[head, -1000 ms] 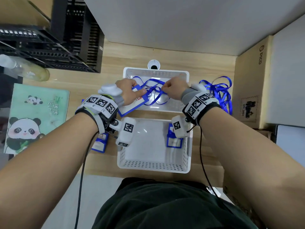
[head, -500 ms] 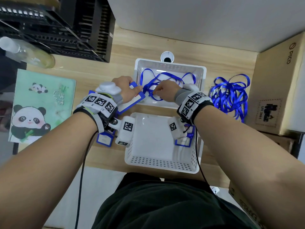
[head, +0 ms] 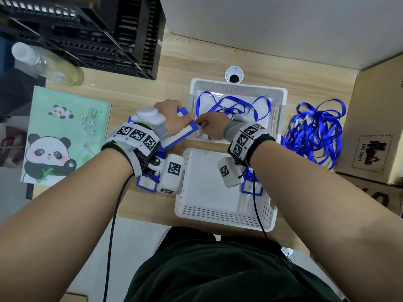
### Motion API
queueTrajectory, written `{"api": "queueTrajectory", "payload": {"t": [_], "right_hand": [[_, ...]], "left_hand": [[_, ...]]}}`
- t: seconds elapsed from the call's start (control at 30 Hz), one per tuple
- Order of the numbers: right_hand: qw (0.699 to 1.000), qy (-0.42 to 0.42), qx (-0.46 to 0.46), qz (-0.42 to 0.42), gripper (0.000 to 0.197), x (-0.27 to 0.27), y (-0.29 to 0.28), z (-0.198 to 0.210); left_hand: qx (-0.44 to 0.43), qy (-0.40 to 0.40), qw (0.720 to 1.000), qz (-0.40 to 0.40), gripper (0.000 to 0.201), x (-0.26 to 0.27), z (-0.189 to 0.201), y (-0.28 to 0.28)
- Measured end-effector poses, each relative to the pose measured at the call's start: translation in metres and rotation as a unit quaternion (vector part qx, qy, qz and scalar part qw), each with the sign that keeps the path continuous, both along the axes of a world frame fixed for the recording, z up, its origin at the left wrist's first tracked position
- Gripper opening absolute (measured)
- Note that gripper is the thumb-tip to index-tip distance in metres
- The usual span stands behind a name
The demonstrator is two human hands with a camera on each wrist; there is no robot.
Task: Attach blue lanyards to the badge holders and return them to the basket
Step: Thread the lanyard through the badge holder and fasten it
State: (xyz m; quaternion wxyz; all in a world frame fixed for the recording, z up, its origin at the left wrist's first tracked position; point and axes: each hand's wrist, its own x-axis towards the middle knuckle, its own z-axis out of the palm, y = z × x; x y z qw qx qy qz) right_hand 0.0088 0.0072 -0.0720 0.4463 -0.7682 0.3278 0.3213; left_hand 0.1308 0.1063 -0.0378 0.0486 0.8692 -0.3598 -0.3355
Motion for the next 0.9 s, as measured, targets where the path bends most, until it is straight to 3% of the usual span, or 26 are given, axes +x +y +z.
{"api": "queueTrajectory", "payload": {"t": [0.13,0.37,0.5,0.7,0.9], "right_hand": [[0.999,0.022,-0.013,0.047,0.054,0.0,-0.001,-0.003],[0.999,0.024,0.034,0.034,0.021,0.002,0.009,-0.003],[0.998,0.036,0.044,0.032,0.012,0.0,0.013,-0.004],[0.998,0.027,0.029,0.044,0.019,-0.003,0.019,-0.003],[0.999,0.019,0.017,0.019,0.008,-0.006,0.013,0.01]], "left_hand": [[0.0,0.006,1.0,-0.004,0.041,0.0,0.003,0.002],[-0.009,0.016,1.0,-0.003,0.033,0.003,0.008,0.005],[-0.005,0.016,1.0,-0.006,0.033,0.004,0.01,0.006],[-0.016,0.027,0.999,-0.004,0.035,0.001,0.015,0.006],[-0.022,0.023,0.999,-0.009,0.037,-0.001,0.024,0.005]]}}
